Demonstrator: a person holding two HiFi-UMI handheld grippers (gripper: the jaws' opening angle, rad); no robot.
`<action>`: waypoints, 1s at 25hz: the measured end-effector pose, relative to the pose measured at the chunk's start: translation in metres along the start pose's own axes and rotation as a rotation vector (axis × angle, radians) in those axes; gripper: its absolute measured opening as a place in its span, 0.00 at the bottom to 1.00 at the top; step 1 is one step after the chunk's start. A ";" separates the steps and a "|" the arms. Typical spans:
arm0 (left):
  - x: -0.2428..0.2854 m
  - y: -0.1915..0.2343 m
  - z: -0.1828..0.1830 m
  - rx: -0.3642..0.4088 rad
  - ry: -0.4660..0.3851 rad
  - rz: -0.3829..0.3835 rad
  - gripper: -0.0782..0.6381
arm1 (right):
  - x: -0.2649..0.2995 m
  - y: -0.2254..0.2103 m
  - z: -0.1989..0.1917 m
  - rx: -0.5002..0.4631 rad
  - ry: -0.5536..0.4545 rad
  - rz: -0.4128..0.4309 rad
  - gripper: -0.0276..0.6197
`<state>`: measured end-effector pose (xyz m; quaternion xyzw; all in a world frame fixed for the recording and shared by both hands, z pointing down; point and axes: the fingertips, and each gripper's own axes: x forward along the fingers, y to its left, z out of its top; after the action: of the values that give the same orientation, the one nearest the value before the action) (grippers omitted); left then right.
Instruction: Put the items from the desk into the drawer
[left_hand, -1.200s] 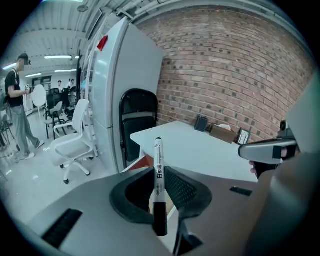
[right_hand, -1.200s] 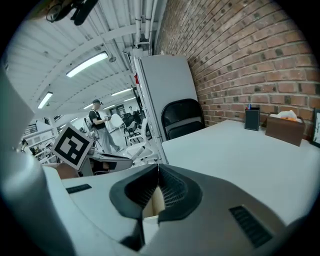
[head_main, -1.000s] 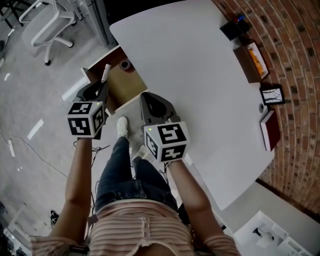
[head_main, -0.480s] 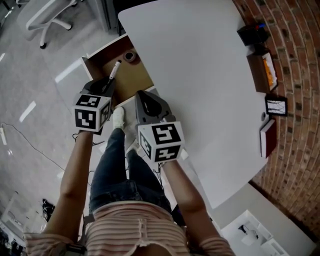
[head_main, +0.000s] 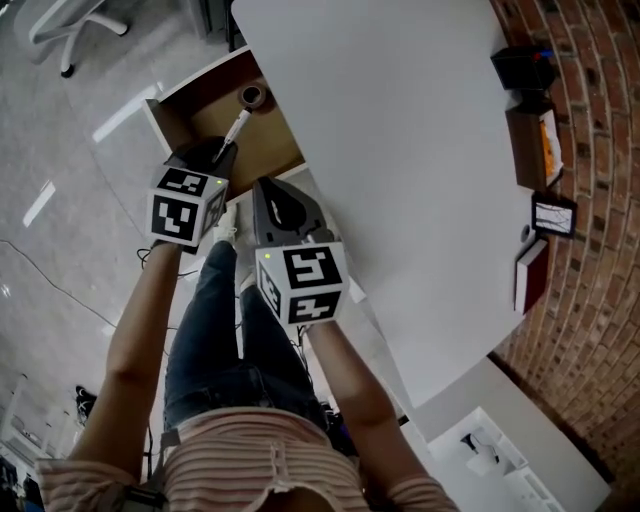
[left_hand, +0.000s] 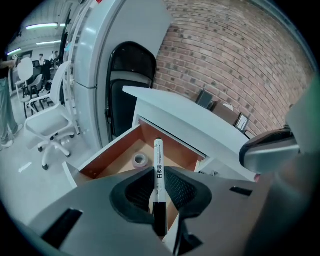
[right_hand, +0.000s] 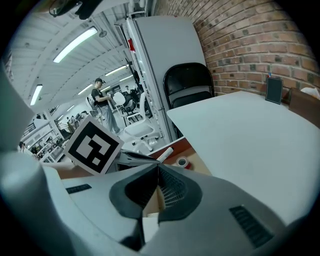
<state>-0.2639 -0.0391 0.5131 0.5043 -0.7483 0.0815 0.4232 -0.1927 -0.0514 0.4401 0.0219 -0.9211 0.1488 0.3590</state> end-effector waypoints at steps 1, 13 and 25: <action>0.006 0.000 -0.001 0.002 0.008 -0.007 0.21 | 0.003 -0.001 -0.002 0.003 0.007 -0.004 0.07; 0.073 -0.006 -0.016 0.080 0.108 -0.089 0.21 | 0.029 -0.021 -0.033 0.065 0.066 -0.047 0.07; 0.132 -0.009 -0.037 0.135 0.174 -0.127 0.21 | 0.051 -0.046 -0.056 0.094 0.093 -0.095 0.07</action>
<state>-0.2532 -0.1135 0.6278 0.5690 -0.6683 0.1481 0.4557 -0.1873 -0.0754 0.5256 0.0754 -0.8935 0.1758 0.4064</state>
